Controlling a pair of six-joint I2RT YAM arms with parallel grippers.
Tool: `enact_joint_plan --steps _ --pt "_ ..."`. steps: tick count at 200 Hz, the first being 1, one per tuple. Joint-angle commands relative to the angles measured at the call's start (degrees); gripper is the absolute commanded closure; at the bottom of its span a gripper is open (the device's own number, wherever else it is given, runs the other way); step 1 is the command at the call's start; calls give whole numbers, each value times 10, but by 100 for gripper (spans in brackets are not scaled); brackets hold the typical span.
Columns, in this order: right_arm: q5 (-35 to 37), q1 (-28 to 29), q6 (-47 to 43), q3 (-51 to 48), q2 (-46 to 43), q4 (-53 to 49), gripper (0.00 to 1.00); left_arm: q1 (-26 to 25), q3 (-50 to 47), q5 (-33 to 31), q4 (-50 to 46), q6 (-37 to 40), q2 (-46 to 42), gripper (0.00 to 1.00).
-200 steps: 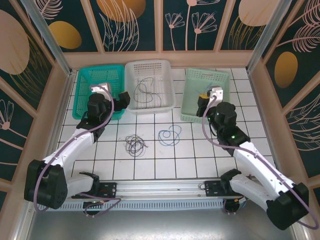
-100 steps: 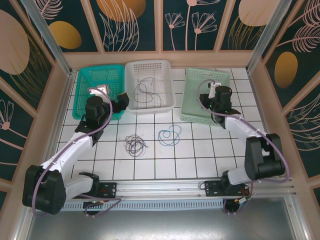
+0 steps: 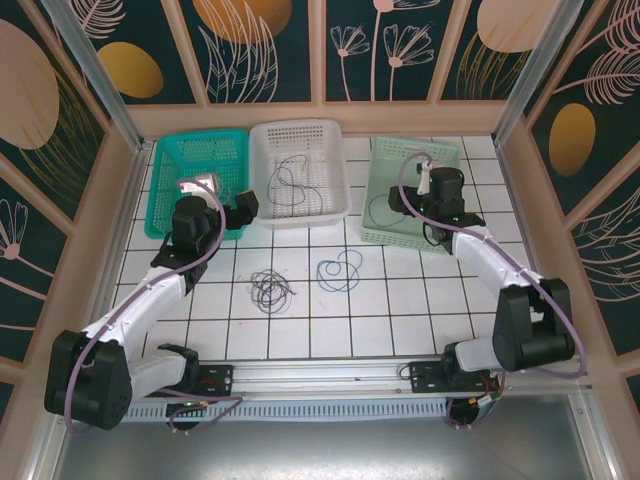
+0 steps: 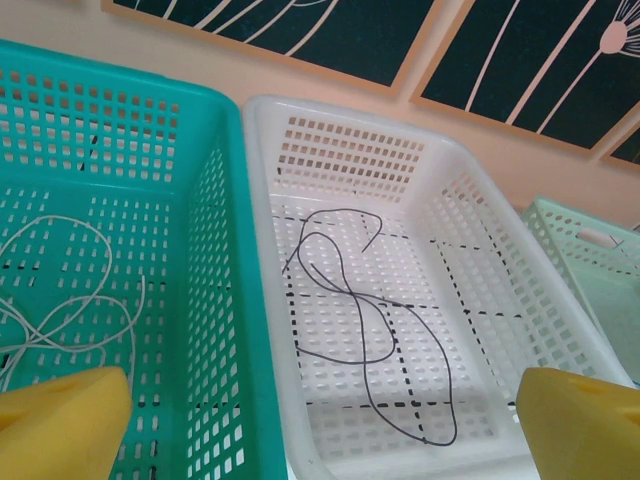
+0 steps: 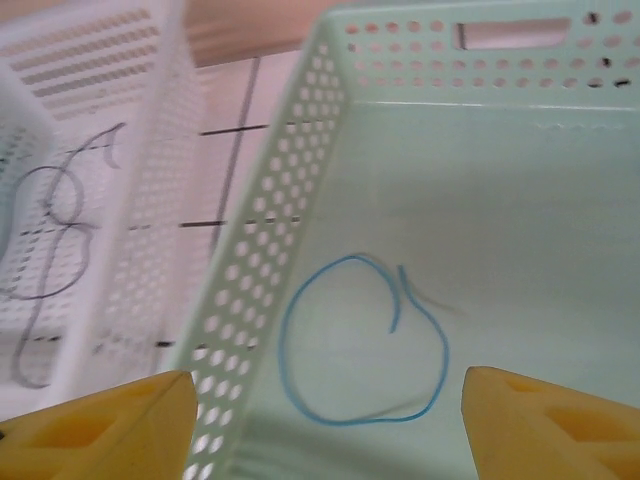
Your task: Untangle the cables
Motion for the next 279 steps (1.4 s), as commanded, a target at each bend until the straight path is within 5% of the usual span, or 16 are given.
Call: enact_joint_plan --steps 1,25,87,197,269,279 --pt "3 70 11 -9 -42 -60 29 -2 -8 12 18 -10 -13 1" --pt "16 134 63 -28 -55 -105 32 -2 -10 20 17 -8 -22 2" --pt "-17 193 202 -106 -11 -67 39 -3 -15 34 21 -8 -28 2" --pt "18 241 231 -38 149 -93 48 -3 -20 29 15 -5 -41 1" --pt "80 252 229 -20 161 -118 100 -3 -17 30 16 -6 -41 2" --pt "90 255 227 -23 146 -114 100 -3 -17 34 17 -8 -41 2"
